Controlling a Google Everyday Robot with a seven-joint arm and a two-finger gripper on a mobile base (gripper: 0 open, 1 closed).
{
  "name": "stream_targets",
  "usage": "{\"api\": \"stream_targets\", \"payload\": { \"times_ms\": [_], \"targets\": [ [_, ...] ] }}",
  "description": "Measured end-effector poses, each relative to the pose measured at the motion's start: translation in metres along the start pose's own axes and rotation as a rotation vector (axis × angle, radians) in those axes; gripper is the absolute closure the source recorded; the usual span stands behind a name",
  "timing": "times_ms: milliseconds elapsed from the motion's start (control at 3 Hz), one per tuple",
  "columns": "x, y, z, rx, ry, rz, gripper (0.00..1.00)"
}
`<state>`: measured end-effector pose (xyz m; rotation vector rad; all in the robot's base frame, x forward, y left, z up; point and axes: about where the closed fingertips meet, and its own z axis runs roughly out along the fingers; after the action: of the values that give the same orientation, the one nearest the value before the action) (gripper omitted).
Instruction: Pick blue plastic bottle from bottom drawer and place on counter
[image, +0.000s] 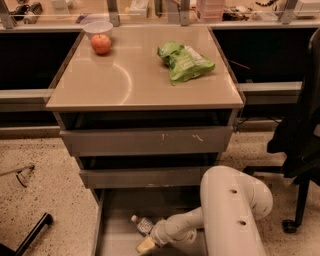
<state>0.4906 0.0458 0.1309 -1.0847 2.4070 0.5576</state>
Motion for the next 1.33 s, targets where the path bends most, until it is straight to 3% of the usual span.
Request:
{"api": "stream_targets", "payload": {
  "times_ms": [333,1000,1333],
  "targets": [
    [0.004,0.003,0.007,-0.015,0.014,-0.012,0.18],
    [0.004,0.003,0.007,-0.016,0.014,-0.012,0.65],
    [-0.012,-0.002,-0.017,-0.035,-0.024,-0.003,0.88]
  ]
}}
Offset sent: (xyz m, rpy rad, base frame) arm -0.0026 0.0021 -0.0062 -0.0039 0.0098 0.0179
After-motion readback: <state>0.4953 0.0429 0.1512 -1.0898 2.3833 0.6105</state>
